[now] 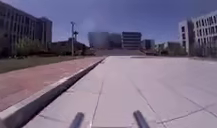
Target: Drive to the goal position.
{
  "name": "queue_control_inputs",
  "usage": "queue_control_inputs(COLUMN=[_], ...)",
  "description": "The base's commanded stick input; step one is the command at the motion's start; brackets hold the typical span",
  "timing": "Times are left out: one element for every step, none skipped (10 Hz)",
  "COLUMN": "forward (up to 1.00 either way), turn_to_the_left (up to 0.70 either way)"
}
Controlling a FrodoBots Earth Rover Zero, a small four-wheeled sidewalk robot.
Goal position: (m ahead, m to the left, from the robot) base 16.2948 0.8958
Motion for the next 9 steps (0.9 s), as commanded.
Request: queue_control_inputs(forward=[1.0, 1.0, 1.0, 1.0, 1.0, 1.0, 1.0, 1.0, 1.0], turn_to_the_left=[-0.27, -0.27, -0.27, -0.27, -0.27, -0.27, -0.27, -0.15, 0.0])
